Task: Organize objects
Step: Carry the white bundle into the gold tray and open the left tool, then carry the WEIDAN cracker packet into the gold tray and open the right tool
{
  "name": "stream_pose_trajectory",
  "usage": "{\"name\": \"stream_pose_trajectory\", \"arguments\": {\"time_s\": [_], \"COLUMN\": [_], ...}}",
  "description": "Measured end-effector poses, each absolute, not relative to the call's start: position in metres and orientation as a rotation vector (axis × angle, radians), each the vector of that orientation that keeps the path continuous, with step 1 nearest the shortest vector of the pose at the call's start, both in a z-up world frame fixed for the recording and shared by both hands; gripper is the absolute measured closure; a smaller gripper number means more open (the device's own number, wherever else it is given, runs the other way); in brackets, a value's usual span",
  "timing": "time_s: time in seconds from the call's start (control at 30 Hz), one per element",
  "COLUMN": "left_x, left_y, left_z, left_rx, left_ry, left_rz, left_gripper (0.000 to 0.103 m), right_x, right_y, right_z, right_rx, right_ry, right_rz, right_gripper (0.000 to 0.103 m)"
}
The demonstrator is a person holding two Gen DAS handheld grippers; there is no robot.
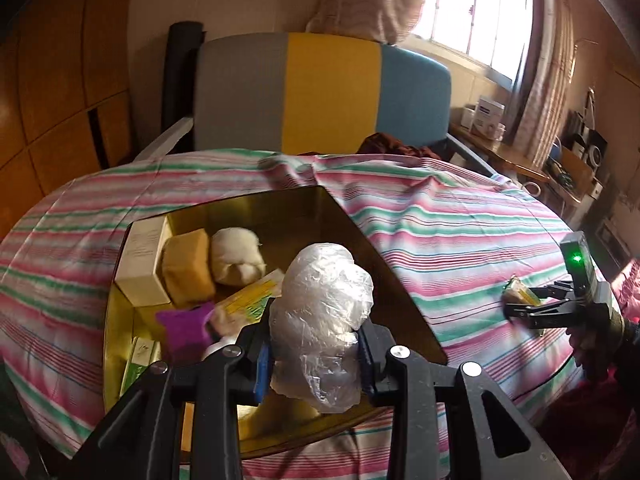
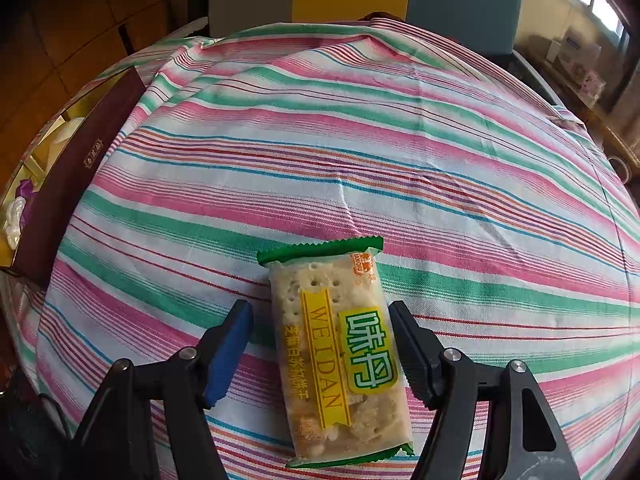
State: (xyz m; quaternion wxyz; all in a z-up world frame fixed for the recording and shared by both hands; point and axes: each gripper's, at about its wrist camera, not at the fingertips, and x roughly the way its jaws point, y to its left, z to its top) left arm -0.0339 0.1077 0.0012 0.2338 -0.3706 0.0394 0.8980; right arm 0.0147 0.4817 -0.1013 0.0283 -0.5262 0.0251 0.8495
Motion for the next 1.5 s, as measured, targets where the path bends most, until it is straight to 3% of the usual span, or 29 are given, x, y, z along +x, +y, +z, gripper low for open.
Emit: {"name": "stream_pose_trajectory", "arguments": {"time_s": [0.33,0.7,0.83,1.03,1.17,1.5], "left_x": [-0.064,-0.136,-0.146,-0.141,-0.128,-0.081], "left_y": [0.102,0.094,0.097,0.100,0.094,0.070], "left_z": [-0.017,-0.050,-0.071,-0.066,-0.058,-0.016], "left_rx": [-1.110,-1.350,-1.439,-1.418,-1.382,-1.171], "left_ry": [0.093,-0.131,-0.119,-0.110,-0.097,0.017], "left_rz": [2.462,2.365,2.316,2.342,2.387,2.576], "left_gripper": [0.070,0.069,0.068,0.058,0.038,0.035], "right_x": [0.014,0.013,0.013,0.012,0.012,0.009], "right_y": [0.480,0.479,0.479,0.479,0.479,0.479], "right_z": [-0.102,-0.101,-0.101,-0.101,-0.101,-0.100], "right_rx": [-1.622,-1.626,-1.628,-1.631,-1.631,-1.641], "right_ry": [0.067,0.045,0.041,0.038,0.037,0.044], "right_rz": [2.616,2.620,2.623,2.625,2.625,2.600], "right_gripper": [0.033,0.032,0.031,0.031,0.031,0.034]}}
